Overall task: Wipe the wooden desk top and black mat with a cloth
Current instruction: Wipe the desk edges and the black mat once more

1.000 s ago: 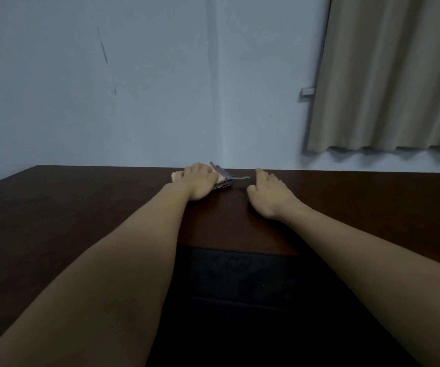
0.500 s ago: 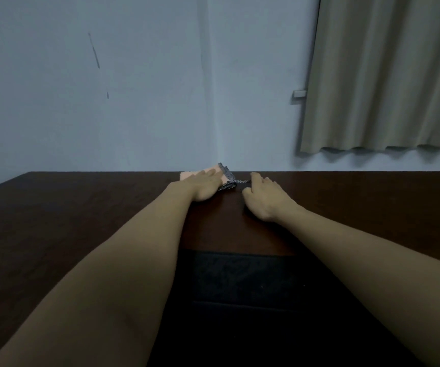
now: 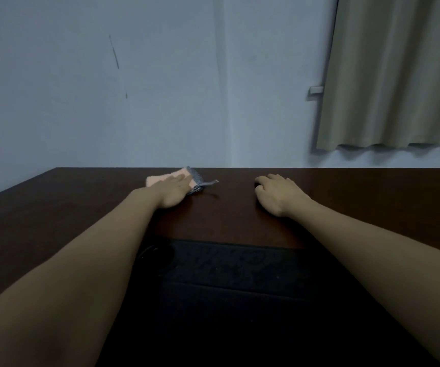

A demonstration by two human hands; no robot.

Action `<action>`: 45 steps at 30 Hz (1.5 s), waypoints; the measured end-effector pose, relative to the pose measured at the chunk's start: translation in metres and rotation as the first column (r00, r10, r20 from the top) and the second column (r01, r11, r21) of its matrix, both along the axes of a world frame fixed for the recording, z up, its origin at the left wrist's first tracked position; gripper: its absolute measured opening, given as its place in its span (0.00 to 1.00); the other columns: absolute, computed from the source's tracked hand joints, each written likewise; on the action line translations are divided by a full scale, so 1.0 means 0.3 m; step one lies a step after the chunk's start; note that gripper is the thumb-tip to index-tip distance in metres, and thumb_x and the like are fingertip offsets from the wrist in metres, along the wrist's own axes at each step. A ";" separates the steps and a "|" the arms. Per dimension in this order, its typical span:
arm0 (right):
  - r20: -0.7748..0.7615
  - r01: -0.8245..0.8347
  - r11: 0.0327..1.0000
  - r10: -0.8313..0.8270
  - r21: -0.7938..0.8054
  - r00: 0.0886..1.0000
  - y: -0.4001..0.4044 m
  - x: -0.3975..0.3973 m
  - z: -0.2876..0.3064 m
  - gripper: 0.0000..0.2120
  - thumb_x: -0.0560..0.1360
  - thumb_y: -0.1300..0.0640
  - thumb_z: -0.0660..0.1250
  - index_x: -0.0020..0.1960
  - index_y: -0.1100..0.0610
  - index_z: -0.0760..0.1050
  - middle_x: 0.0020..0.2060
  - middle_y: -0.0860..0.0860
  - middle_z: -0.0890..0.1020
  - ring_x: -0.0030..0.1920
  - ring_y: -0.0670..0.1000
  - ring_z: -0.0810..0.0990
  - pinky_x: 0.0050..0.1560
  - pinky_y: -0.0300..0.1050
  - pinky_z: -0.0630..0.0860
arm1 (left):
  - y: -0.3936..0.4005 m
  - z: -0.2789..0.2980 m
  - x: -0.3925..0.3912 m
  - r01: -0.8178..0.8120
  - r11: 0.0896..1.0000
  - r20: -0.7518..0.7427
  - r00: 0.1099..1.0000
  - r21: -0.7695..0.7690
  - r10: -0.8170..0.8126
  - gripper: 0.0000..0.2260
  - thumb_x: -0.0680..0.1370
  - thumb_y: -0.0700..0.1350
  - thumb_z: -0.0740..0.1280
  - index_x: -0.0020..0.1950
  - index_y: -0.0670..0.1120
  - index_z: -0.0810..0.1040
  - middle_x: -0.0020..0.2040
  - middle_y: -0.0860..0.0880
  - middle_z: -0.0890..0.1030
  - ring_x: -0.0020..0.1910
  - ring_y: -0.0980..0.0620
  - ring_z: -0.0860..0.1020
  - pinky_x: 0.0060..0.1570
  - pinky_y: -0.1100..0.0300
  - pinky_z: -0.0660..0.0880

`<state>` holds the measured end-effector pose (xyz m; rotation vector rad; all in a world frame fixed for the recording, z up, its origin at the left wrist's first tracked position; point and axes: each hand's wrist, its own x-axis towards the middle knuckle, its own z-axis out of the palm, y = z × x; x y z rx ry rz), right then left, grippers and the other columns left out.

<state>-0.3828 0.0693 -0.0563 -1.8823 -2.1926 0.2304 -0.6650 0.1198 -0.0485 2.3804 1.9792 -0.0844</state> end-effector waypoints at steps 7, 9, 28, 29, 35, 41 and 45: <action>0.008 -0.001 1.000 0.001 0.014 1.000 0.003 0.003 0.002 0.24 0.84 0.52 0.47 0.78 0.54 0.64 0.76 0.58 0.67 0.76 0.58 0.64 0.77 0.56 0.56 | -0.010 0.007 0.163 0.221 0.975 -0.030 0.975 -0.031 -0.222 0.24 0.87 0.48 0.45 0.82 0.44 0.49 0.83 0.44 0.47 0.82 0.45 0.47 0.79 0.51 0.46; 0.018 -0.006 1.000 0.006 0.004 1.000 0.003 0.006 0.005 0.25 0.84 0.52 0.47 0.79 0.53 0.63 0.77 0.58 0.65 0.77 0.58 0.62 0.77 0.55 0.55 | -0.027 0.029 0.071 0.132 0.991 -0.065 0.989 -0.021 -0.133 0.22 0.88 0.46 0.45 0.82 0.43 0.50 0.83 0.43 0.46 0.82 0.45 0.47 0.77 0.55 0.45; 0.048 -0.099 0.994 0.102 -0.050 0.994 -0.143 -0.225 0.058 0.26 0.85 0.50 0.48 0.82 0.51 0.55 0.82 0.55 0.55 0.81 0.58 0.51 0.79 0.58 0.48 | -0.341 0.009 -0.099 0.124 0.986 0.025 0.992 -0.109 -0.122 0.24 0.87 0.52 0.44 0.83 0.47 0.47 0.80 0.51 0.41 0.81 0.48 0.42 0.79 0.52 0.40; 0.026 -0.149 0.987 0.150 -0.060 0.988 -0.163 -0.262 0.051 0.26 0.85 0.50 0.48 0.82 0.51 0.56 0.82 0.54 0.56 0.81 0.57 0.52 0.79 0.58 0.49 | -0.335 0.010 -0.172 0.039 0.994 0.016 0.999 -0.099 -0.038 0.24 0.87 0.52 0.44 0.83 0.47 0.47 0.81 0.49 0.41 0.81 0.46 0.42 0.79 0.51 0.42; 0.069 -0.165 0.984 0.169 -0.062 0.983 -0.184 -0.292 0.018 0.25 0.85 0.50 0.48 0.81 0.49 0.59 0.81 0.51 0.58 0.81 0.54 0.55 0.79 0.60 0.50 | -0.405 0.015 -0.527 -0.322 0.944 -0.033 0.947 -0.075 0.320 0.24 0.87 0.51 0.43 0.83 0.46 0.45 0.82 0.44 0.43 0.81 0.43 0.44 0.79 0.50 0.43; 0.065 -0.146 0.988 0.149 -0.046 0.987 -0.189 -0.319 0.021 0.23 0.84 0.50 0.49 0.78 0.50 0.62 0.79 0.53 0.62 0.78 0.56 0.60 0.77 0.65 0.51 | -0.382 0.003 -0.439 -0.248 0.966 -0.012 0.969 -0.072 0.248 0.25 0.87 0.53 0.44 0.83 0.50 0.44 0.83 0.46 0.44 0.81 0.41 0.45 0.79 0.46 0.46; 0.104 -0.170 0.985 0.174 -0.043 0.979 -0.171 -0.323 0.032 0.21 0.83 0.49 0.50 0.75 0.52 0.64 0.74 0.55 0.67 0.73 0.59 0.67 0.75 0.64 0.58 | -0.334 -0.002 -0.319 -0.145 0.987 0.013 0.989 -0.062 0.146 0.24 0.87 0.52 0.45 0.83 0.51 0.44 0.83 0.47 0.45 0.81 0.43 0.45 0.79 0.46 0.46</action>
